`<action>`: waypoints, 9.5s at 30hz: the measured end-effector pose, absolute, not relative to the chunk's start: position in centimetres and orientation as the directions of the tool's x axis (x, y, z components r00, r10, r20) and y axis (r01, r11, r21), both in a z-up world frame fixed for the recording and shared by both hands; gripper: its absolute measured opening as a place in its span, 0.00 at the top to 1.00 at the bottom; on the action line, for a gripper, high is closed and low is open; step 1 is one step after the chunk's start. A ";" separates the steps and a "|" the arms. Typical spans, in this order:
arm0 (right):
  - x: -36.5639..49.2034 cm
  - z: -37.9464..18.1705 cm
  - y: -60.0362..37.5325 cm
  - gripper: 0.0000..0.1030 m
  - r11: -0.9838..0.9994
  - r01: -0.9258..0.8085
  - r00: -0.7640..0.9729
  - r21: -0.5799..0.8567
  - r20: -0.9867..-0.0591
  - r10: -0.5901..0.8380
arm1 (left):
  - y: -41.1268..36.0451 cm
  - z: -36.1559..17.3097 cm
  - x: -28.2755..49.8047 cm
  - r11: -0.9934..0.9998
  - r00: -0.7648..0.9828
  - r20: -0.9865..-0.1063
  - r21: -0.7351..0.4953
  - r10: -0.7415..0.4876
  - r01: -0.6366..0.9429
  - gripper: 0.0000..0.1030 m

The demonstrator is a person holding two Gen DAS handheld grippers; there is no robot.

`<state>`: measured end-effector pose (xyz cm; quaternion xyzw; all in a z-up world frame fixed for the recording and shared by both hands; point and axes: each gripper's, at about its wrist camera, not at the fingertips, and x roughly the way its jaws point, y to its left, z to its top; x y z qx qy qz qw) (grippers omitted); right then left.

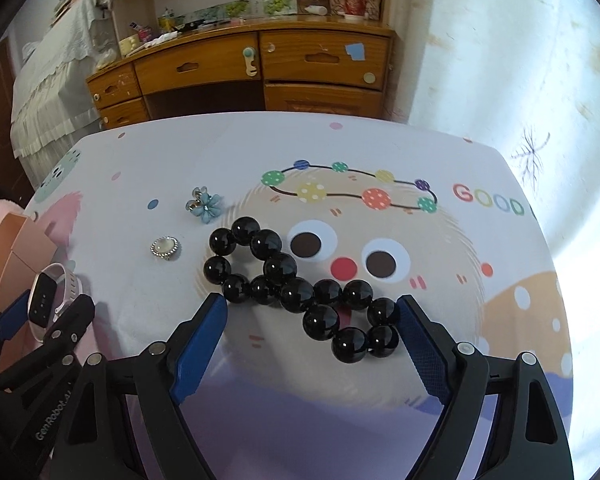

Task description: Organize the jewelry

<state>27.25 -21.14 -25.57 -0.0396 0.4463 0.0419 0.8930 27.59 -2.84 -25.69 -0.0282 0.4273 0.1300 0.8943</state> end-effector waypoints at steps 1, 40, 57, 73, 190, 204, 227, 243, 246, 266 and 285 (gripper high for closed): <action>27.2 -25.5 -21.1 0.35 0.993 -0.113 0.603 -0.030 -0.797 0.045 | -2.7 -25.7 27.6 0.966 0.604 -0.773 0.045 0.194 -0.253 0.37; 20.6 -11.7 -18.6 0.86 0.984 -0.127 0.701 0.125 -0.690 0.178 | -0.7 -12.4 20.6 0.997 0.792 -0.611 -0.059 0.001 -0.047 0.84; 16.5 -5.6 -9.0 0.86 0.912 -0.199 0.693 0.358 -0.607 0.390 | 6.5 -9.5 16.6 0.985 0.739 -0.663 -0.174 -0.122 0.007 0.84; 14.8 -7.7 3.1 0.86 0.783 -0.202 0.619 0.588 -0.543 0.567 | 15.9 -13.2 15.8 0.975 0.631 -0.751 -0.219 -0.194 0.039 0.83; 15.6 -16.1 0.7 0.82 0.962 -0.124 0.648 0.242 -0.714 0.264 | 20.1 -16.9 23.1 0.888 0.241 -0.868 -0.366 -0.433 0.277 0.86; 5.4 -5.6 7.8 0.63 0.885 -0.368 0.591 0.286 -0.663 0.460 | 23.0 -7.2 13.1 0.978 0.344 -0.916 -0.199 -0.208 0.061 0.33; -18.0 -3.2 -14.0 0.08 0.914 -0.019 0.403 0.405 -0.834 0.378 | 6.1 -3.2 -5.8 0.999 0.484 -0.875 -0.043 -0.022 -0.032 0.32; -18.4 5.4 -11.1 0.00 0.951 -0.186 0.575 0.246 -0.758 0.308 | 6.7 -1.5 -5.8 0.996 0.522 -0.853 -0.067 -0.024 -0.064 0.00; -18.0 5.8 -11.1 0.00 0.950 -0.195 0.574 0.244 -0.757 0.313 | 6.7 -1.5 -5.9 0.995 0.523 -0.852 -0.060 -0.010 -0.080 0.00; -15.9 3.6 -11.0 0.00 0.962 -0.138 0.560 0.235 -0.782 0.272 | 5.4 -0.5 -6.3 0.999 0.560 -0.828 0.004 0.031 -0.049 0.00; -16.2 3.2 -11.0 0.00 0.964 -0.131 0.559 0.231 -0.786 0.265 | 5.0 -0.2 -7.2 0.999 0.572 -0.819 0.023 0.041 -0.038 0.00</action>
